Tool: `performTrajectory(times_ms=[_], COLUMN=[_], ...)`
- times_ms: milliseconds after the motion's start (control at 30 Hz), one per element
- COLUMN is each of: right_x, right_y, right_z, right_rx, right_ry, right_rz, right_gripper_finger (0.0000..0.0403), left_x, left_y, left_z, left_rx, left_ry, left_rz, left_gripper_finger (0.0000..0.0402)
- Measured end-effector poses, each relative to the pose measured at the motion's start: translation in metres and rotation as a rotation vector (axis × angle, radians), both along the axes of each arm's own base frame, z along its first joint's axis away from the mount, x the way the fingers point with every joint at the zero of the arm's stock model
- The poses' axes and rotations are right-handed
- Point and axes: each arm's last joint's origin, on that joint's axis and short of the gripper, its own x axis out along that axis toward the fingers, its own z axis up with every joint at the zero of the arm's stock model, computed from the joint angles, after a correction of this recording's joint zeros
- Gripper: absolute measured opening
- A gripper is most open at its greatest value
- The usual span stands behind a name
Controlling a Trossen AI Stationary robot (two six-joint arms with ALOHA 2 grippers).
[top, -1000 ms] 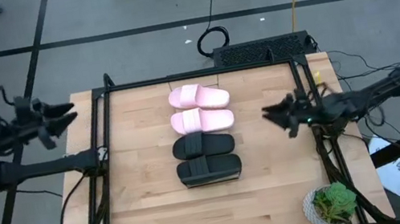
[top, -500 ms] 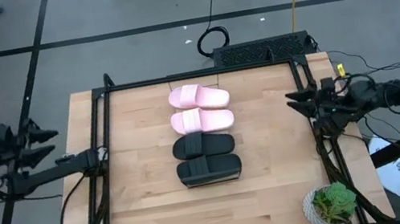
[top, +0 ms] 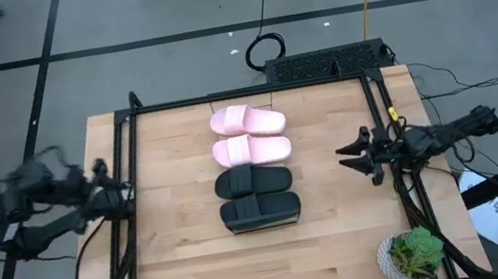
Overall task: Pick and place slides into the shelf
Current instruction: Return to Home Position
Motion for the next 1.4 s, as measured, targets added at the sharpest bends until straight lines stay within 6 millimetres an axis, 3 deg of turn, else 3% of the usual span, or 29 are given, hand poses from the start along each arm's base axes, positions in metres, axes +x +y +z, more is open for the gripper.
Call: performTrajectory(times_ms=[267, 433, 733, 900, 1133, 1400], right_x=[0.002, 0.002, 0.002, 0.002, 0.001, 0.004], right_y=[-0.001, -0.001, -0.001, -0.002, -0.007, -0.007], right_z=[-0.006, -0.005, -0.004, -0.004, -0.008, -0.016], right_rx=[-0.025, -0.028, 0.011, 0.006, -0.057, -0.051], right_ry=[0.015, 0.011, -0.001, -0.001, 0.047, 0.034], right_rz=[0.003, 0.021, 0.051, 0.035, -0.131, -0.145], right_gripper_finger=[0.0173, 0.0173, 0.0173, 0.0173, 0.0173, 0.0173], left_x=[0.035, 0.063, 0.103, 0.109, 0.112, 0.116], left_y=[0.01, 0.017, 0.029, 0.026, 0.018, 0.016], left_z=[-0.025, -0.052, -0.123, -0.136, -0.139, -0.146], left_rx=[0.032, 0.001, -0.11, -0.078, -0.004, -0.002], left_ry=[-0.052, -0.093, -0.164, -0.137, -0.13, -0.049], left_rz=[-0.131, -0.193, -0.191, -0.088, -0.009, 0.055], left_gripper_finger=[0.0234, 0.0234, 0.0234, 0.0234, 0.0234, 0.0234])
